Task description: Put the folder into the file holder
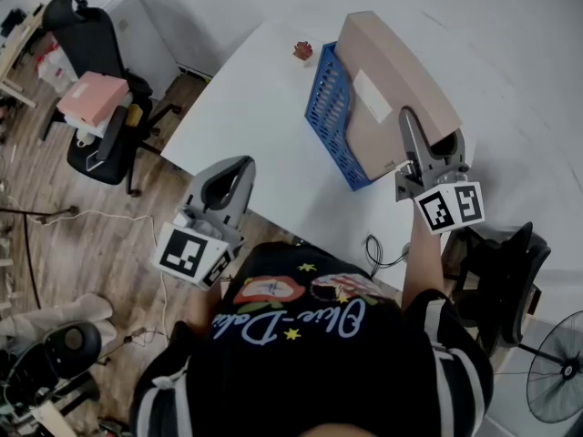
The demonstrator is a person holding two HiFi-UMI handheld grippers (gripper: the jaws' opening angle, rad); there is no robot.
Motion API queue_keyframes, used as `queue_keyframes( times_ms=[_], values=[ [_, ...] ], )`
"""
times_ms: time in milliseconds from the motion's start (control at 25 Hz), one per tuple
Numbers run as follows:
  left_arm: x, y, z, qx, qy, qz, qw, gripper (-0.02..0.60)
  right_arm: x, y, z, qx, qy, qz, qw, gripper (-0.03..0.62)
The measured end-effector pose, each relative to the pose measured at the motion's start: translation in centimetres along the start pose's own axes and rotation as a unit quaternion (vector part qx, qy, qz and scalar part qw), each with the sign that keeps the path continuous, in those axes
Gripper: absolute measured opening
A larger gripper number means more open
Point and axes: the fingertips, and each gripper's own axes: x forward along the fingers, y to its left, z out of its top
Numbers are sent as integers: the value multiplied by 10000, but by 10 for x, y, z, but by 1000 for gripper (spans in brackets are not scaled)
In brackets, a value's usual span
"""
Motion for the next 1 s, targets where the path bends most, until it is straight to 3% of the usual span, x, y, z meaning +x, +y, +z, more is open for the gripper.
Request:
queue_keyframes(
  times_ms=[1000],
  values=[
    [-6,-2,-3,22,36,25,10000,5,-6,2,-31,0,181,-22,9998,270]
  ],
)
